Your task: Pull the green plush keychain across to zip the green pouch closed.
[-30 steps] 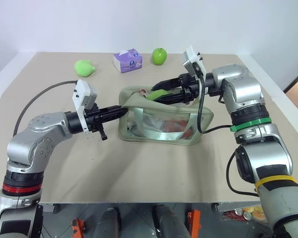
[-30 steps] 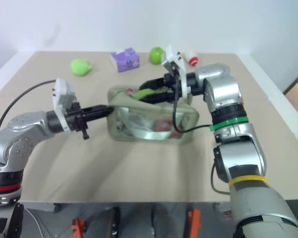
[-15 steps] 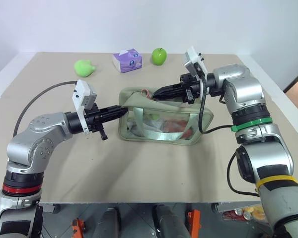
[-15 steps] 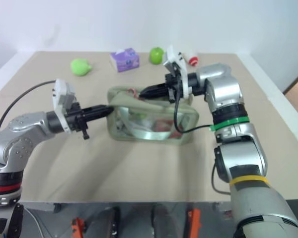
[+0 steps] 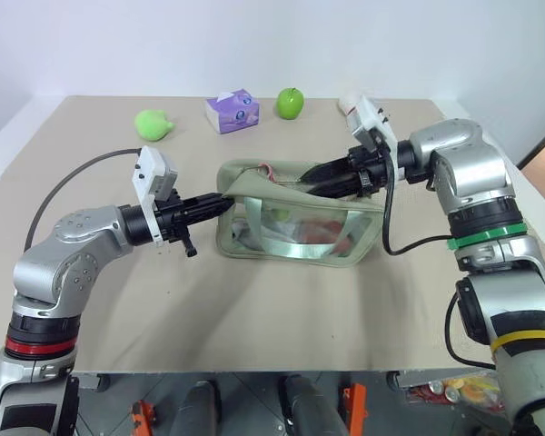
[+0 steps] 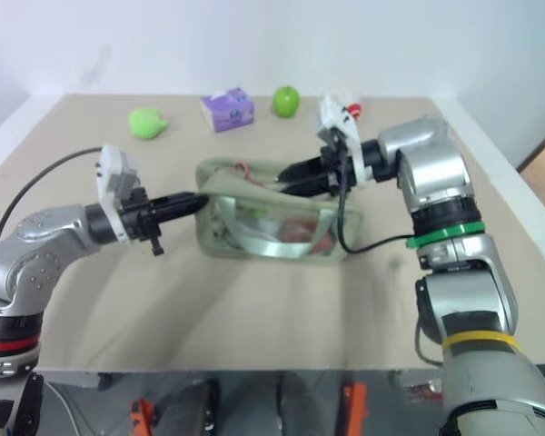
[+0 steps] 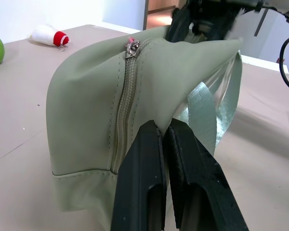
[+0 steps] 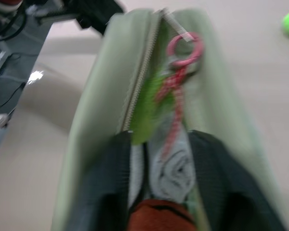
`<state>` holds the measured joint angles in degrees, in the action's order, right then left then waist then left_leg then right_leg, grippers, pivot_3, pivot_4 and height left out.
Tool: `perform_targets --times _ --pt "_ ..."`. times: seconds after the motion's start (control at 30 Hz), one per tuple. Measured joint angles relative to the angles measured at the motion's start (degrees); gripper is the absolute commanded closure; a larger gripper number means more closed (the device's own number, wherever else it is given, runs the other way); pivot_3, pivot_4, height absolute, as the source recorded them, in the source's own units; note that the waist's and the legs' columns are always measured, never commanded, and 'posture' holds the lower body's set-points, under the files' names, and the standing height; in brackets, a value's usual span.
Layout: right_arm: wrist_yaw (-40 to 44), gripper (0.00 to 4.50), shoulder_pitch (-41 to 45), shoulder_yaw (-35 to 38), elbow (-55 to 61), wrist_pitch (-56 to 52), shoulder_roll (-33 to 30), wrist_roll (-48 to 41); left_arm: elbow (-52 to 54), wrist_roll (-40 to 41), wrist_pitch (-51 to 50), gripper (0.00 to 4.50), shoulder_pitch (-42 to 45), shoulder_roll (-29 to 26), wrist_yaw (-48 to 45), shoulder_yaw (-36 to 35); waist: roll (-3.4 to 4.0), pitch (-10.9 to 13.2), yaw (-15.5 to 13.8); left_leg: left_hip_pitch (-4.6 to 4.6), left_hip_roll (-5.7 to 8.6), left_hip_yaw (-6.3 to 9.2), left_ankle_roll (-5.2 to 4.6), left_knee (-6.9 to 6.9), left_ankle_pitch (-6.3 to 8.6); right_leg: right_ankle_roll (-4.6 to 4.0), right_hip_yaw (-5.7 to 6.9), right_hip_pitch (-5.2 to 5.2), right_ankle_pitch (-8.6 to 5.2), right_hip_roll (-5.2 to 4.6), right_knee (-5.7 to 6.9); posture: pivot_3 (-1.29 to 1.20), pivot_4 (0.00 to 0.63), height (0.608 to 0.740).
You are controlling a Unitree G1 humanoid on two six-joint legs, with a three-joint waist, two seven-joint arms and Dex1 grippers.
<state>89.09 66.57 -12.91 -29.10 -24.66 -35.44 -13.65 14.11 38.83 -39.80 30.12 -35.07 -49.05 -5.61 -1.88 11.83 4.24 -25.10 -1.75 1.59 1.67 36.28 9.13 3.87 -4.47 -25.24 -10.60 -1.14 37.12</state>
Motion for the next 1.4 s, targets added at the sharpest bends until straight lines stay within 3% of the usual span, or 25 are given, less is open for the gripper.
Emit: perform_targets --times 0.13,0.43,1.1,1.2,1.4 --pt "0.0 0.23 -1.1 -1.0 3.2 -0.4 -0.6 -0.1 0.0 0.0 0.1 4.5 0.0 0.4 0.0 0.0 0.0 0.0 0.0 0.0 0.0 0.0 0.0 0.0 0.0 0.0 0.01 0.01 0.0 -0.01 0.0 0.0 0.15 0.74" --pt "0.1 0.23 -2.2 -3.3 4.3 -0.4 0.0 0.0 0.0 -0.1 0.6 4.5 -0.3 0.5 0.2 0.0 0.0 0.0 0.0 0.01 0.0 0.0 0.0 0.0 0.0 0.0 0.01 0.01 0.0 0.0 0.0 0.0 0.15 0.74" --pt "-0.7 0.23 4.2 -4.7 -8.9 5.4 11.1 5.0 0.0 -0.1 1.0 4.5 -1.3 0.5 1.4 -0.1 0.0 0.0 0.1 0.01 -0.04 0.04 0.0 -0.03 0.0 -0.02 0.03 0.0 0.0 0.05 0.0 0.0 0.15 0.74" --pt "-0.7 0.99 4.2 -4.5 -9.4 5.9 11.6 5.0 0.0 -0.1 1.1 4.5 -1.6 0.5 1.4 -0.2 0.0 0.0 0.1 0.01 -0.04 0.03 0.0 -0.04 0.0 -0.02 0.03 -0.01 0.0 0.05 0.0 0.0 0.15 0.74" --pt "-1.1 3.09 4.2 -4.4 -9.6 6.5 13.1 5.0 0.1 -0.1 1.2 4.5 -1.6 0.5 1.5 -0.4 0.0 0.0 0.1 0.01 -0.03 0.05 0.0 -0.06 0.0 -0.02 0.04 0.0 0.0 0.04 0.0 0.0 0.15 0.74"
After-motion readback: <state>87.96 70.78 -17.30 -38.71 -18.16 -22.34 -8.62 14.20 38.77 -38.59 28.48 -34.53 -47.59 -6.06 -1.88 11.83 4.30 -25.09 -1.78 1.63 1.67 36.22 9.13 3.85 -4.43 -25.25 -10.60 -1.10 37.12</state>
